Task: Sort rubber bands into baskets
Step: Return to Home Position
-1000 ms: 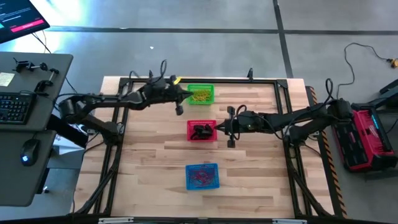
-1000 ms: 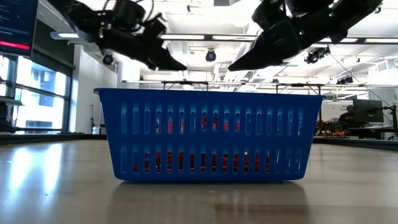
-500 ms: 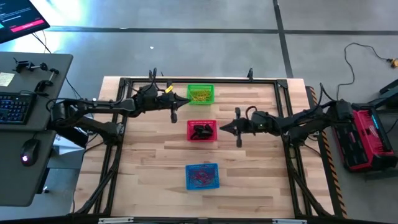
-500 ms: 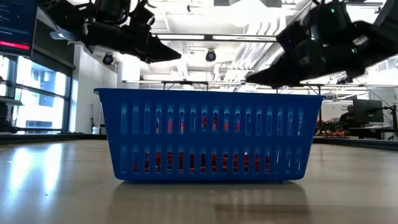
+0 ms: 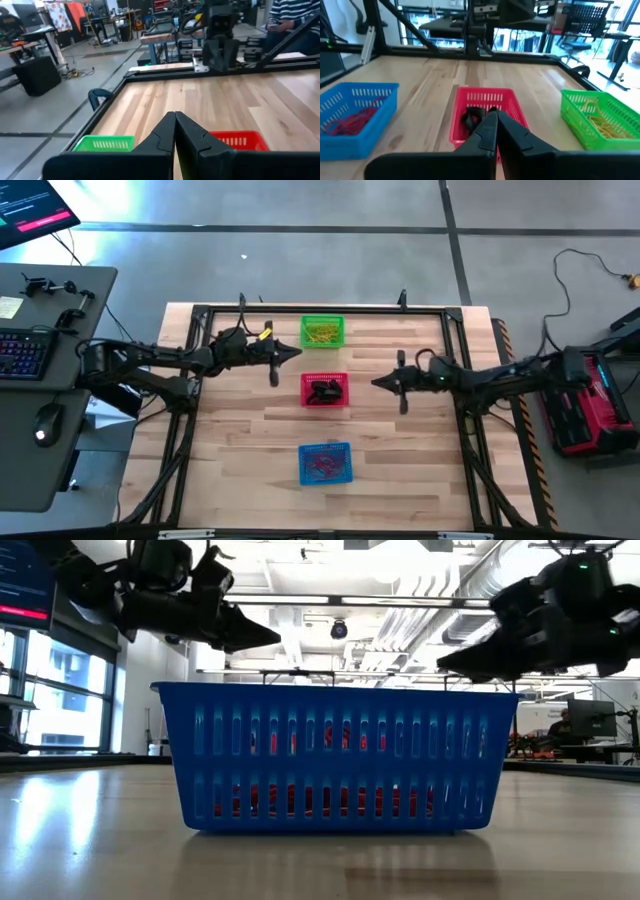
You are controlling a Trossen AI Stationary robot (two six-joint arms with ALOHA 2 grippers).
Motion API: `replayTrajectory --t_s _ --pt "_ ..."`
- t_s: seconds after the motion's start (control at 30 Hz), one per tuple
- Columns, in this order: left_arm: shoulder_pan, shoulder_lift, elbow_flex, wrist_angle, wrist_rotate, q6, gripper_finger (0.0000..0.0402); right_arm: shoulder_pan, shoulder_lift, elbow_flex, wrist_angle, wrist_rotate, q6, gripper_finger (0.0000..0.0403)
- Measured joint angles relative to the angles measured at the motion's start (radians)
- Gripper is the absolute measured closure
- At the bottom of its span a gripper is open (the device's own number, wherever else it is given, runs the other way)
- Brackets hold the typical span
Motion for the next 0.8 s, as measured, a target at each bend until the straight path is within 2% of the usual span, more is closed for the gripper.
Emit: replayTrajectory --t_s 0.17,0.3,0.5,0.8 --pt "-0.008 -0.033 -0.025 0.005 0.015 0.001 0.0401 -0.011 -0.139 -0.095 -0.009 0.000 0.042 0.0403" --pt "-0.011 -0.092 -0.076 0.046 0.014 -0.001 0.0401 -0.012 -0.234 -0.101 -0.139 0.010 0.065 0.0403" --pt "-0.012 -0.233 -0.175 0.044 0.012 -0.023 0.0401 -0.011 -0.343 -0.099 -0.238 0.072 0.039 0.0403" --pt "-0.012 -0.475 -0.332 0.030 0.010 -0.083 0.0401 -0.011 -0.453 -0.103 -0.338 0.079 0.039 0.0403"
